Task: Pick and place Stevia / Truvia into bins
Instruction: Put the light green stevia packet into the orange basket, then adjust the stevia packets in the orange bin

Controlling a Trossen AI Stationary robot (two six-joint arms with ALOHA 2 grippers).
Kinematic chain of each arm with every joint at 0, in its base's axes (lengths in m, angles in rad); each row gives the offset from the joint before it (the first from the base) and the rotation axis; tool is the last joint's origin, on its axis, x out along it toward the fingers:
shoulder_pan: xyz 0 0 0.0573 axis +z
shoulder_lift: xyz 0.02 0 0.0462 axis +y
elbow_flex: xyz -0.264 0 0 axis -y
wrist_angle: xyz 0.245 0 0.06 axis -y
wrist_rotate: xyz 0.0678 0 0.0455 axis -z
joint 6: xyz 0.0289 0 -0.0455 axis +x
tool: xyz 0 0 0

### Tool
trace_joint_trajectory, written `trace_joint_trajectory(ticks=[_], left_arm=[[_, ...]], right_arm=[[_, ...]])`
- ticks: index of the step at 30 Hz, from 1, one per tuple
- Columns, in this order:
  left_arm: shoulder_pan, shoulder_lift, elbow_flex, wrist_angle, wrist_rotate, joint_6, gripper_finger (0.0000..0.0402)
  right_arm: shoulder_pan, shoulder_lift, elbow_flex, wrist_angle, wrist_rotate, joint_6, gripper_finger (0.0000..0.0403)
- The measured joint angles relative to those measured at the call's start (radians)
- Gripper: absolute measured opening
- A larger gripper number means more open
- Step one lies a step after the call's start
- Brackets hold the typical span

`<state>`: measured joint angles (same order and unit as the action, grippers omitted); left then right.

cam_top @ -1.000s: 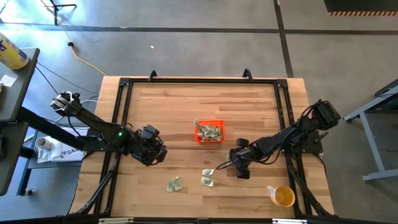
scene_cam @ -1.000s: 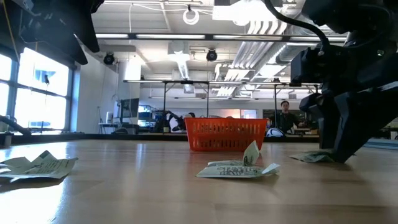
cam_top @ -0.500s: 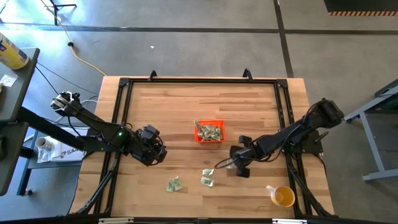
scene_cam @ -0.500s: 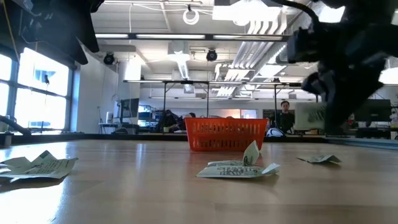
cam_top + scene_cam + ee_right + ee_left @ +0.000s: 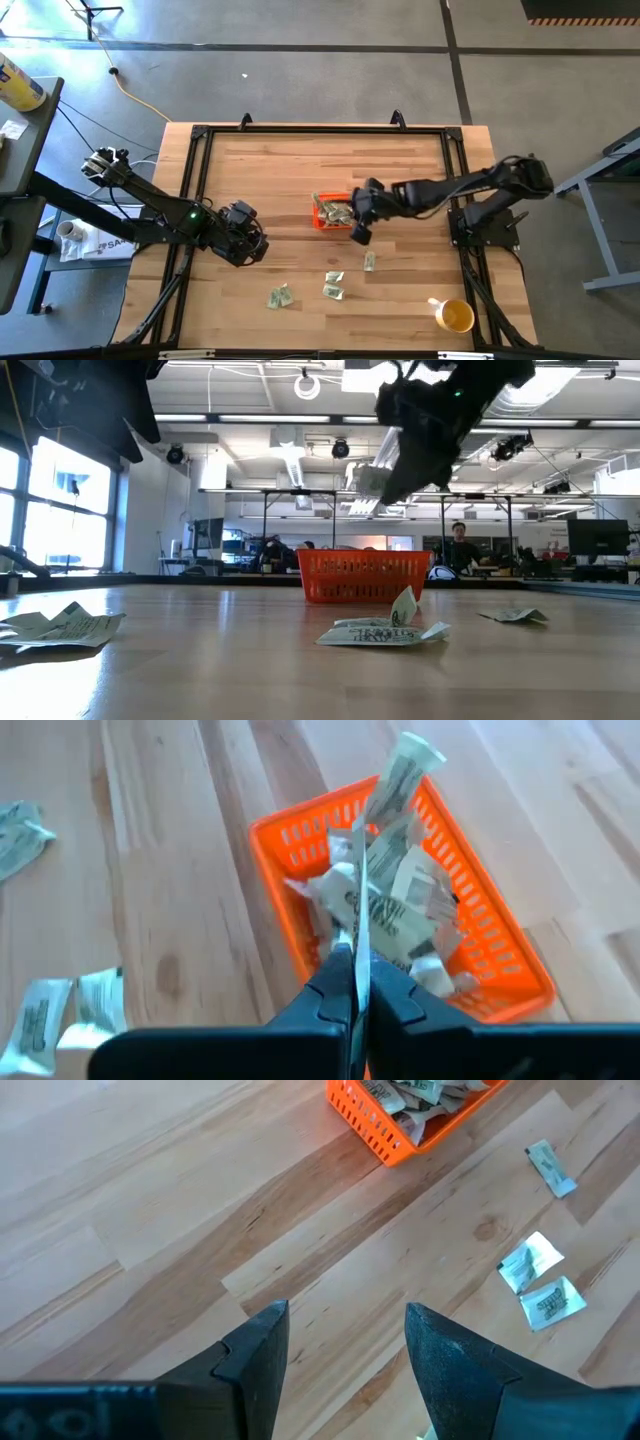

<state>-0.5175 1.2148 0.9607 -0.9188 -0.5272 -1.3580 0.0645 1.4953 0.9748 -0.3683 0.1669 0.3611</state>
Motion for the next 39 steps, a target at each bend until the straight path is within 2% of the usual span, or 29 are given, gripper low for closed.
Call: trace_joint_trajectory(ticks=[4, 8, 10, 22, 33, 39], left_arm=[[0.000, 0.000, 0.000, 0.004, -0.001, 0.000, 0.0234], [0.000, 0.000, 0.000, 0.004, -0.001, 0.000, 0.0234], [0.000, 0.000, 0.000, 0.004, -0.001, -0.001, 0.0234], [0.000, 0.000, 0.000, 0.004, -0.012, -0.008, 0.0234], [0.000, 0.000, 0.000, 0.005, -0.015, -0.008, 0.0234], [0.000, 0.000, 0.000, 0.004, -0.029, 0.007, 0.0234]], right_arm=[[-0.063, 0.066, 0.025, 0.009, -0.071, -0.003, 0.0004], [-0.096, 0.121, 0.025, 0.006, -0.173, -0.005, 0.0021], [-0.099, 0.134, 0.025, 0.008, -0.190, -0.004, 0.0034], [-0.100, 0.137, 0.025, 0.116, -0.167, -0.013, 0.0121], [-0.101, 0.143, 0.025, 0.173, -0.105, -0.028, 0.0129], [-0.125, 0.222, 0.025, 0.196, -0.124, -0.048, 0.0129]])
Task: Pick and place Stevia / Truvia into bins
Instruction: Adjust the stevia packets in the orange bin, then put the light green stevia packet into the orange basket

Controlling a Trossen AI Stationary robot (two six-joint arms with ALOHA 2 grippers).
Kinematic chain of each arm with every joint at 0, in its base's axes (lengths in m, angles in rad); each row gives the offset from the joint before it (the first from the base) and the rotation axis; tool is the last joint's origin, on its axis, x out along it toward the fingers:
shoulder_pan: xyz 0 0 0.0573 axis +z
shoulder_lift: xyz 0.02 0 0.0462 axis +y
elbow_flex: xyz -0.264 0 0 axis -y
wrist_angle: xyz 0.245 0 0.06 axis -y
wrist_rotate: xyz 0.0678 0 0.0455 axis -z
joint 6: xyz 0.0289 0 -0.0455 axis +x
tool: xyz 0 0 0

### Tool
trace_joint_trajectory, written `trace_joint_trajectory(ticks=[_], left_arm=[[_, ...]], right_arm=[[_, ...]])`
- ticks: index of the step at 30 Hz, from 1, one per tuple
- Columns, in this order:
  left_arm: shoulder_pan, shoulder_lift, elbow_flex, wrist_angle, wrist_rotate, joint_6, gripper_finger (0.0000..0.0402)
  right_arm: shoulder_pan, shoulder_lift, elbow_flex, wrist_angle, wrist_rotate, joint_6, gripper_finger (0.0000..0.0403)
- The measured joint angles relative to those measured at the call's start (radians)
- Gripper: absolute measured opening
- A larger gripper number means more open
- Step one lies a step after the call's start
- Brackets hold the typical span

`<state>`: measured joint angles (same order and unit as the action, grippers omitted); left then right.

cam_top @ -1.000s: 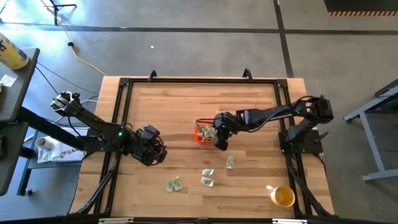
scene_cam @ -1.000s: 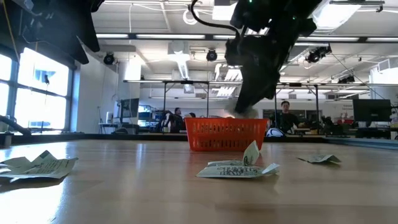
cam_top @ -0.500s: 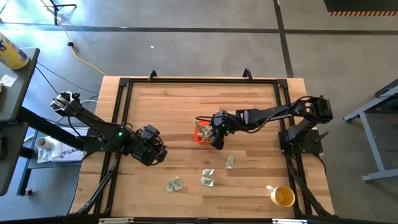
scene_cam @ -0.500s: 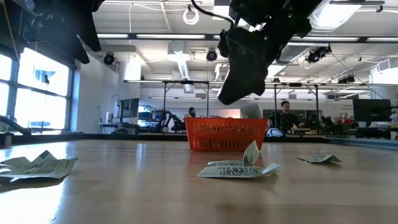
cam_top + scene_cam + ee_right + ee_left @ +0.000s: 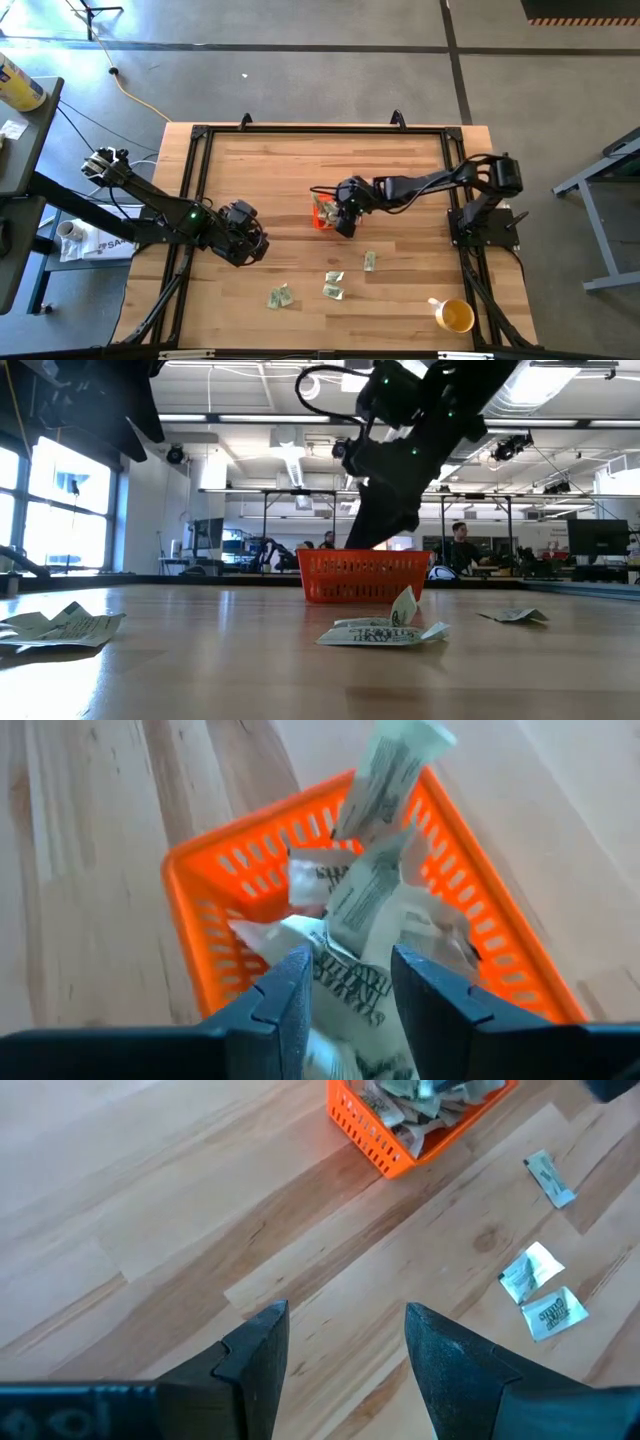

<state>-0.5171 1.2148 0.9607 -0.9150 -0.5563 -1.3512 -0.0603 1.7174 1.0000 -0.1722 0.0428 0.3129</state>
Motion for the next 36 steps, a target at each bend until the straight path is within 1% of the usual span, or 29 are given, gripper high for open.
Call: trace_joint_trajectory(ticks=[4, 9, 15, 20, 26, 29, 32, 36], left_arm=[[0.000, 0.000, 0.000, 0.000, -0.009, 0.004, 0.0234], [0.000, 0.000, 0.000, 0.000, -0.019, 0.004, 0.0234], [0.000, 0.000, 0.000, -0.002, -0.062, 0.019, 0.0234], [0.000, 0.001, 0.000, -0.002, -0.062, 0.019, 0.0234], [0.001, 0.001, 0.000, -0.004, -0.065, 0.019, 0.0234], [0.001, 0.001, 0.000, -0.003, -0.065, 0.019, 0.0234], [0.001, 0.001, 0.000, -0.001, -0.065, 0.018, 0.0234], [0.001, 0.001, 0.000, 0.000, -0.065, 0.011, 0.0234]], right_arm=[[-0.007, 0.020, 0.000, 0.060, -0.024, 0.001, 0.0129], [-0.012, 0.030, 0.000, 0.076, 0.051, -0.041, 0.0129], [-0.035, 0.083, 0.000, 0.074, -0.043, -0.045, 0.0129], [-0.038, 0.065, 0.006, 0.074, -0.047, -0.041, 0.0129], [-0.038, 0.019, 0.086, 0.077, 0.000, -0.082, 0.0129], [-0.038, 0.015, 0.136, 0.025, 0.001, -0.123, 0.0129], [-0.036, 0.014, 0.169, -0.085, -0.039, -0.191, 0.0129], [-0.013, 0.010, 0.173, -0.233, -0.080, -0.285, 0.0129]])
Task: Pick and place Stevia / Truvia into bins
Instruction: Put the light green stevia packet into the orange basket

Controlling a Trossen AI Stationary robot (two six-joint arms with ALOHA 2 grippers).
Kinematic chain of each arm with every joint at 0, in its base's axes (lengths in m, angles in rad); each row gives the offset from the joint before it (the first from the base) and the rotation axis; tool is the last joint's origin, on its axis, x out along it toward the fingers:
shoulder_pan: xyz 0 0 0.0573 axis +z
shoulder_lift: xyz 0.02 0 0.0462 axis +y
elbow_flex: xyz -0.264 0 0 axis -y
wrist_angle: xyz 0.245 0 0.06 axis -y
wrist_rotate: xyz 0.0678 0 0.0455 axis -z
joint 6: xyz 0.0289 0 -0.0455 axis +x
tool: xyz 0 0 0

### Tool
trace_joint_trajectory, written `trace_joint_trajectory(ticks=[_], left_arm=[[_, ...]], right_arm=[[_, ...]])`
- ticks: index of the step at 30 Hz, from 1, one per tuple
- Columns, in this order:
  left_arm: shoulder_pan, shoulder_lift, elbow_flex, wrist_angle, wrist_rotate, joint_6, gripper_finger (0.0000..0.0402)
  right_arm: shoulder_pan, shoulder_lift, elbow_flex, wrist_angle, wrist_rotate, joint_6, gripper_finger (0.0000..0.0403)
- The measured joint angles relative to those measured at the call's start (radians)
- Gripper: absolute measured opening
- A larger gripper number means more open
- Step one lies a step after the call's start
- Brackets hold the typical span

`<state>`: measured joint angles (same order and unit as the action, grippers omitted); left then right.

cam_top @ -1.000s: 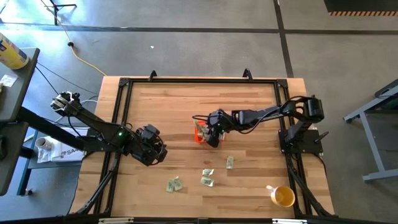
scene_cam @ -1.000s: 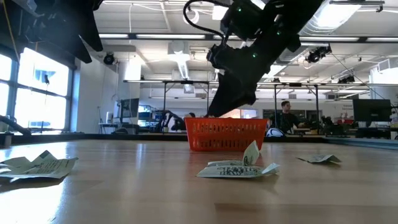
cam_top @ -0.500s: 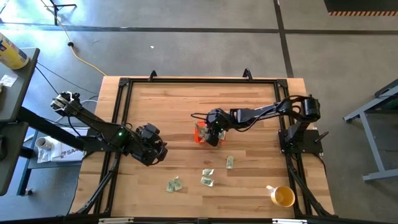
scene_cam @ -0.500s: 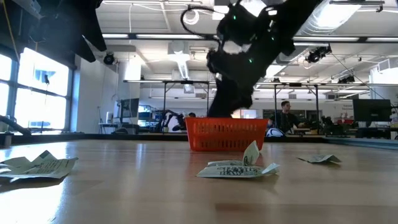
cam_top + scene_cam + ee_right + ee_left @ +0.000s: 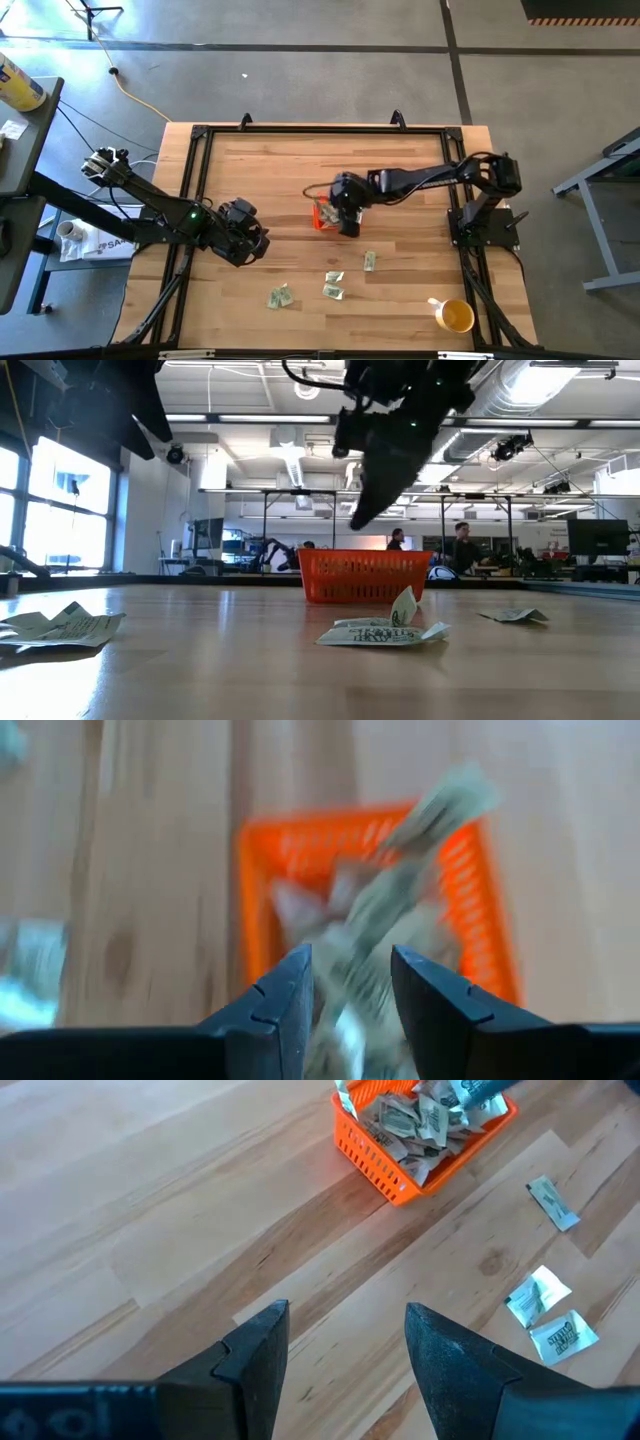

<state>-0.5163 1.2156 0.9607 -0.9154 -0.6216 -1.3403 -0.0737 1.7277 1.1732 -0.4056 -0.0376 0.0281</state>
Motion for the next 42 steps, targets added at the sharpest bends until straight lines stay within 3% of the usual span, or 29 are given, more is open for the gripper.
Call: trace_joint_trajectory(ticks=[6, 10, 18, 24, 34, 42], left_arm=[[0.000, 0.000, 0.000, 0.016, 0.000, -0.003, 0.0234], [0.000, 0.000, 0.000, 0.036, 0.000, 0.000, 0.0234], [0.000, 0.000, 0.000, 0.034, 0.000, 0.003, 0.0234], [0.000, 0.000, 0.000, 0.031, 0.000, 0.008, 0.0234], [0.000, 0.000, 0.000, 0.035, 0.008, -0.006, 0.0234], [0.000, 0.000, 0.000, 0.042, 0.021, -0.002, 0.0234]], right_arm=[[0.028, -0.004, 0.000, -0.212, -0.047, -0.103, 0.0129], [0.056, -0.037, -0.023, -0.254, -0.091, -0.093, 0.0129], [0.184, -0.292, -0.292, -0.200, 0.025, 0.109, 0.0129], [0.326, -0.408, -0.460, -0.109, 0.005, 0.204, 0.0129], [0.479, -0.307, -0.494, 0.169, -0.042, 0.211, 0.0134], [0.478, -0.206, -0.495, 0.243, -0.013, 0.189, 0.0203]])
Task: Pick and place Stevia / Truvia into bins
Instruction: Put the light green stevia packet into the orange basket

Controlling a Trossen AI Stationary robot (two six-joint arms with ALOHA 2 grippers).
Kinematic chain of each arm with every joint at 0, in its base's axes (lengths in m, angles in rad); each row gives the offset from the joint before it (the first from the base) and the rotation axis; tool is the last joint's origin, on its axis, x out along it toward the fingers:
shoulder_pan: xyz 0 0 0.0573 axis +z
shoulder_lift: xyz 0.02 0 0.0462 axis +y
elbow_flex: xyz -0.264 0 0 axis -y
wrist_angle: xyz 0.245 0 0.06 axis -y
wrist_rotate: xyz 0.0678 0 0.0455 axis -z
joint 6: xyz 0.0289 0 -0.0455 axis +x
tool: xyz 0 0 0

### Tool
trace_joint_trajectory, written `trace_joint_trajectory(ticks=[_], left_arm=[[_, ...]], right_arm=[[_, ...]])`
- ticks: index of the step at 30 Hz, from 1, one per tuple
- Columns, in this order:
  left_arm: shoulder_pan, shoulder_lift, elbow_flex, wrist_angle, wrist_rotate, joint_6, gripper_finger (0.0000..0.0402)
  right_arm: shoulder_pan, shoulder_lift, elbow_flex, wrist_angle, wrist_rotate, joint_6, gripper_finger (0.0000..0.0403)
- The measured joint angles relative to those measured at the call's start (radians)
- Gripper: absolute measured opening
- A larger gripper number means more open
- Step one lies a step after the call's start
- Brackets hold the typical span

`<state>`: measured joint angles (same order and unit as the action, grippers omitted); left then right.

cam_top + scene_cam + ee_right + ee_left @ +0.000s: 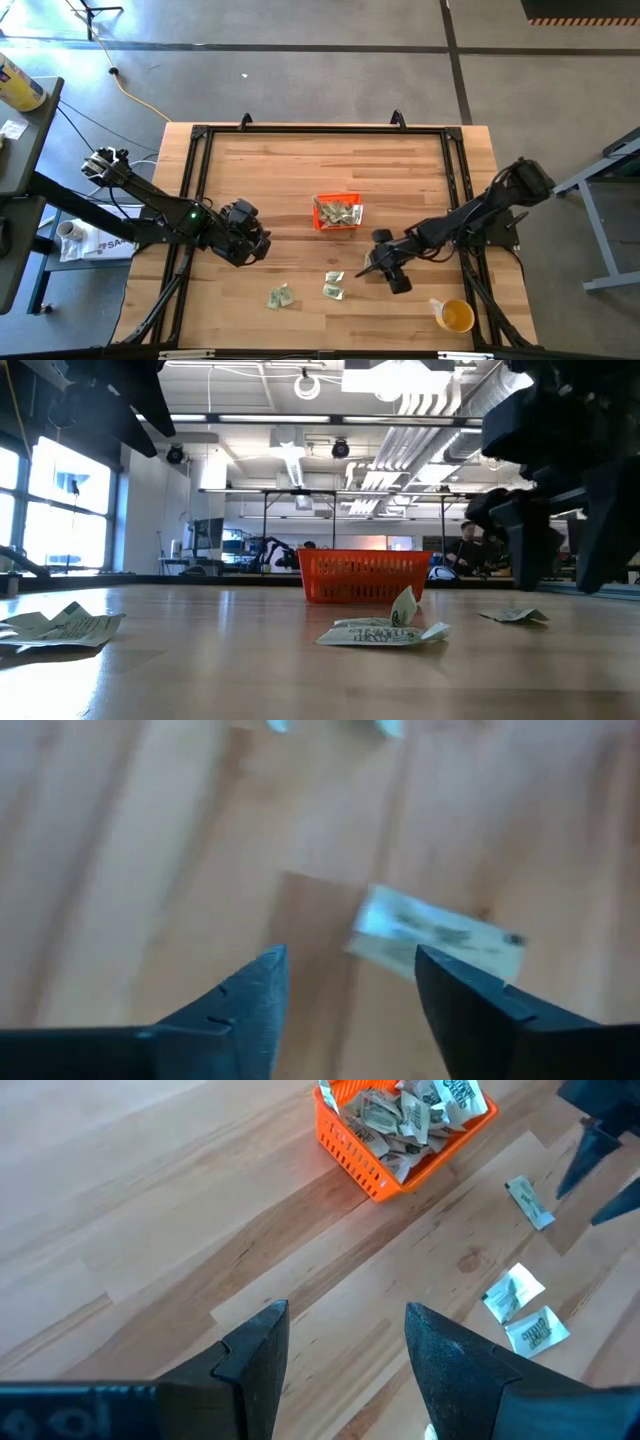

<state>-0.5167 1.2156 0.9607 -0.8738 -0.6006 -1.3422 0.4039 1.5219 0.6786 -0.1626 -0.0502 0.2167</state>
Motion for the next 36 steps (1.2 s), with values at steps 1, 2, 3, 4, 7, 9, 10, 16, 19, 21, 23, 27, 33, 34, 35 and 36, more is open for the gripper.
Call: trace_joint_trajectory(ticks=[1, 2, 3, 4, 7, 9, 10, 16, 19, 21, 23, 27, 33, 34, 35, 36], left_arm=[[0.000, 0.000, 0.000, 0.000, 0.002, 0.000, 0.0234], [0.000, 0.000, 0.000, 0.000, 0.005, 0.001, 0.0234], [0.000, 0.000, 0.000, 0.000, 0.010, 0.002, 0.0234], [0.000, 0.000, 0.000, 0.001, 0.014, 0.002, 0.0234], [0.000, 0.000, 0.000, 0.000, 0.019, 0.003, 0.0234], [0.000, 0.000, 0.000, 0.000, 0.019, 0.006, 0.0234], [0.000, 0.000, 0.000, 0.000, 0.019, 0.009, 0.0234], [0.000, 0.000, 0.000, 0.000, 0.020, 0.011, 0.0234], [0.000, 0.000, 0.000, 0.000, 0.020, 0.011, 0.0234], [0.000, 0.000, 0.000, 0.000, 0.021, 0.009, 0.0234], [0.000, 0.000, 0.000, 0.000, 0.026, 0.005, 0.0234], [0.000, 0.000, 0.000, 0.000, 0.026, 0.003, 0.0234], [0.000, 0.000, 0.000, 0.000, 0.026, 0.003, 0.0234], [0.000, 0.000, 0.000, 0.000, 0.026, 0.003, 0.0234], [0.000, 0.000, 0.000, 0.000, 0.026, 0.003, 0.0234], [0.000, 0.000, 0.000, 0.000, 0.026, 0.003, 0.0234]], right_arm=[[-0.002, 0.007, 0.000, 0.003, 0.023, -0.010, 0.0212], [-0.003, 0.013, 0.000, 0.002, 0.050, -0.017, 0.0220], [-0.005, 0.017, 0.000, 0.001, 0.071, -0.027, 0.0226], [-0.005, 0.021, 0.000, 0.001, 0.089, -0.045, 0.0231], [-0.004, 0.023, 0.000, 0.002, 0.114, -0.140, 0.0240], [-0.004, 0.023, 0.000, 0.003, 0.121, -0.227, 0.0240], [-0.007, 0.023, 0.000, 0.006, 0.122, -0.268, 0.0240], [-0.065, 0.044, 0.000, 0.038, 0.067, -0.348, 0.0241], [-0.095, 0.070, 0.000, 0.064, 0.010, -0.349, 0.0241], [-0.106, 0.087, 0.000, 0.062, -0.025, -0.349, 0.0241], [-0.116, 0.105, 0.002, 0.062, -0.062, -0.348, 0.0241], [-0.120, 0.135, 0.005, 0.065, -0.100, -0.316, 0.0241], [-0.130, 0.145, 0.005, 0.042, -0.111, -0.174, 0.0220], [-0.132, 0.145, 0.005, 0.035, -0.112, -0.150, 0.0212], [-0.133, 0.145, 0.005, 0.031, -0.110, -0.132, 0.0203], [-0.136, 0.145, 0.005, 0.026, -0.110, -0.113, 0.0193]])
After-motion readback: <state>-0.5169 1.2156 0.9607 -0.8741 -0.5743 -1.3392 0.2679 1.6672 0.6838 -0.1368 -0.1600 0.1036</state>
